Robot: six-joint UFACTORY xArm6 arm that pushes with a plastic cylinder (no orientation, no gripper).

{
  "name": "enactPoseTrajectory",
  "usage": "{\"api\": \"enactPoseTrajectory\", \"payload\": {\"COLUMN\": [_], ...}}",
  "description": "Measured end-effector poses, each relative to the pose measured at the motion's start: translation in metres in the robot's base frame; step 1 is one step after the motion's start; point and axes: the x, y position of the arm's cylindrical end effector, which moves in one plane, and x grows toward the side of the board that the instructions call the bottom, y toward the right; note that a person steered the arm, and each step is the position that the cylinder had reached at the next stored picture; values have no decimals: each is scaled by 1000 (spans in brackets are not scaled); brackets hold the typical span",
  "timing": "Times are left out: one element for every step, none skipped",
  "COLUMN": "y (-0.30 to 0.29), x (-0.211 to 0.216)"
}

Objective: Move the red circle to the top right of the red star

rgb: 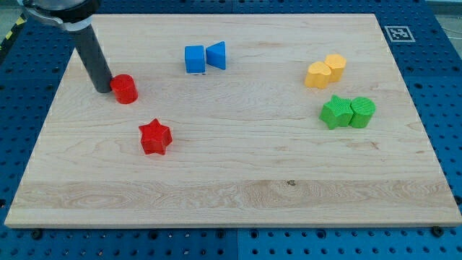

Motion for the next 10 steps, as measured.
{"api": "enactPoseTrajectory", "payload": {"y": [13, 29, 32, 41, 60, 75, 88, 113, 131, 145], "x": [-1, 2, 7, 15, 13, 15, 18, 14, 18, 20]}}
